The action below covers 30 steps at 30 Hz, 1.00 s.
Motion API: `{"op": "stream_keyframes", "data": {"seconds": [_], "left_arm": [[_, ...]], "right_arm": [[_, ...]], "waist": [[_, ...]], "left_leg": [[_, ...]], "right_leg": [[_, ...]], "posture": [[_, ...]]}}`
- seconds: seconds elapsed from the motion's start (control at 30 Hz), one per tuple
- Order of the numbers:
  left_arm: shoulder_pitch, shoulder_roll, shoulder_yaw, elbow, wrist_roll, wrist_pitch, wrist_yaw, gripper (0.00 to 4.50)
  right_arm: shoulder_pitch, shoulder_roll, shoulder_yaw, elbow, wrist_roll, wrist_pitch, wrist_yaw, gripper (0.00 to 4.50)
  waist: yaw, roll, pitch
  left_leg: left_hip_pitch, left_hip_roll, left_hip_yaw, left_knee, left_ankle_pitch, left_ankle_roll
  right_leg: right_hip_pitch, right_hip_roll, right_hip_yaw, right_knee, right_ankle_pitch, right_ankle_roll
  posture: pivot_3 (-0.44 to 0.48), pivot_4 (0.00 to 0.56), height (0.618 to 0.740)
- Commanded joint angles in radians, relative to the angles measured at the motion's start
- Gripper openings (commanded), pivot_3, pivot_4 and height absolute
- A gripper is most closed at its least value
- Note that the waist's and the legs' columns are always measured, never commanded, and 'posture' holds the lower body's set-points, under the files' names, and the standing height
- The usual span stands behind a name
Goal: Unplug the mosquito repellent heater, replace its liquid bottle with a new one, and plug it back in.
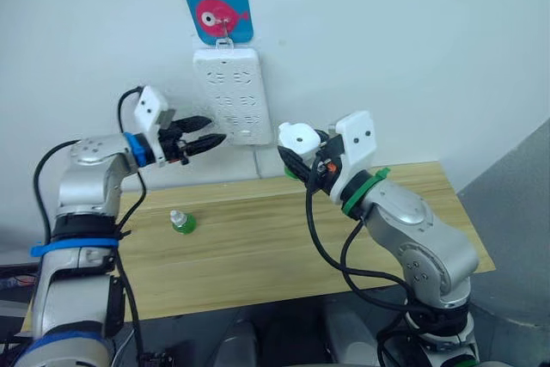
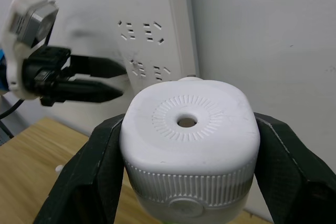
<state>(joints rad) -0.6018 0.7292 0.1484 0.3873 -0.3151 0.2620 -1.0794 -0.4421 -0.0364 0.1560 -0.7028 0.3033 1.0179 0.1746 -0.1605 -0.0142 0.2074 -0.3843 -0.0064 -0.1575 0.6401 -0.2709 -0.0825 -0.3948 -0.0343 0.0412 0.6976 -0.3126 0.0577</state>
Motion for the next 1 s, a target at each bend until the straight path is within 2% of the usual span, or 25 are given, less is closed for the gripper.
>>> {"op": "stream_keyframes", "data": {"seconds": [0.03, 0.07, 0.1, 0.27, 0.43, 0.57, 0.67, 0.8, 1.0], "left_arm": [[0.063, 0.047, 0.085, -0.130, -0.036, 0.002, 0.034, 4.12], [0.090, 0.054, 0.100, -0.161, -0.037, -0.001, 0.044, 4.45], [0.117, 0.059, 0.114, -0.197, -0.045, 0.005, 0.051, 4.49], [0.266, 0.099, 0.145, -0.447, -0.134, 0.117, 0.024, 4.50], [0.335, 0.117, 0.102, -0.664, -0.207, 0.216, 0.019, 4.50], [0.276, 0.048, 0.038, -0.712, -0.233, 0.258, 0.080, 4.50], [0.234, -0.031, -0.023, -0.726, -0.232, 0.255, 0.119, 4.50], [0.186, -0.155, -0.106, -0.740, -0.228, 0.242, 0.174, 4.50], [0.086, -0.272, -0.160, -0.659, -0.211, 0.196, 0.198, 4.50]], "right_arm": [[-0.014, 0.005, -0.021, -0.039, 0.031, -0.049, 0.014, 3.00], [-0.015, 0.005, -0.026, -0.038, 0.036, -0.055, 0.016, 3.00], [-0.015, 0.004, -0.033, -0.037, 0.041, -0.060, 0.018, 3.00], [-0.016, 0.018, -0.083, -0.030, 0.079, -0.088, 0.015, 3.00], [-0.002, 0.064, -0.164, -0.035, 0.145, -0.092, -0.010, 3.00], [0.015, 0.095, -0.242, -0.039, 0.212, -0.087, -0.037, 3.00], [0.018, 0.169, -0.333, -0.030, 0.304, -0.077, -0.108, 3.00], [0.019, 0.299, -0.457, -0.011, 0.483, -0.087, -0.268, 3.00], [0.049, 0.312, -0.502, 0.028, 0.857, -0.202, -0.499, 3.00]], "waist": [[0.000, 0.000, 0.000], [0.002, 0.000, 0.000], [0.006, 0.000, 0.000], [0.026, 0.000, 0.000], [0.046, 0.000, 0.000], [0.058, 0.000, 0.000], [0.059, 0.000, 0.000], [0.054, 0.000, 0.000], [0.040, 0.000, 0.000]], "left_leg": [[-0.001, 0.000, 0.000, 0.000, 0.000, 0.000], [-0.002, 0.000, 0.000, 0.000, 0.000, 0.000], [-0.002, 0.000, 0.000, 0.000, 0.000, 0.000], [-0.002, 0.000, 0.001, 0.000, 0.000, 0.000], [-0.002, 0.000, 0.001, 0.000, -0.001, 0.001], [-0.002, -0.001, 0.001, 0.000, -0.001, 0.001], [-0.002, -0.001, 0.003, 0.001, -0.001, 0.001], [-0.002, -0.001, 0.003, 0.001, 0.000, 0.000], [-0.002, 0.000, 0.004, 0.001, 0.000, 0.000]], "right_leg": [[-0.001, 0.000, 0.000, 0.000, 0.000, 0.000], [-0.001, -0.001, 0.000, 0.000, 0.000, 0.000], [-0.001, -0.002, 0.000, 0.000, 0.000, 0.000], [-0.001, -0.003, 0.001, -0.001, 0.000, 0.000], [-0.001, -0.003, 0.000, 0.000, 0.000, 0.000], [0.000, -0.002, 0.000, 0.000, 0.000, 0.000], [0.000, -0.002, 0.000, 0.000, 0.000, 0.000], [0.000, -0.002, 0.001, 0.000, 0.000, 0.000], [0.000, -0.002, 0.001, 0.001, 0.000, 0.000]], "posture": [[-0.112, 0.176, 0.740], [-0.108, 0.177, 0.740], [-0.103, 0.177, 0.740], [-0.081, 0.174, 0.740], [-0.069, 0.172, 0.740], [-0.084, 0.172, 0.740], [-0.103, 0.172, 0.740], [-0.123, 0.171, 0.740], [-0.140, 0.167, 0.740]]}}
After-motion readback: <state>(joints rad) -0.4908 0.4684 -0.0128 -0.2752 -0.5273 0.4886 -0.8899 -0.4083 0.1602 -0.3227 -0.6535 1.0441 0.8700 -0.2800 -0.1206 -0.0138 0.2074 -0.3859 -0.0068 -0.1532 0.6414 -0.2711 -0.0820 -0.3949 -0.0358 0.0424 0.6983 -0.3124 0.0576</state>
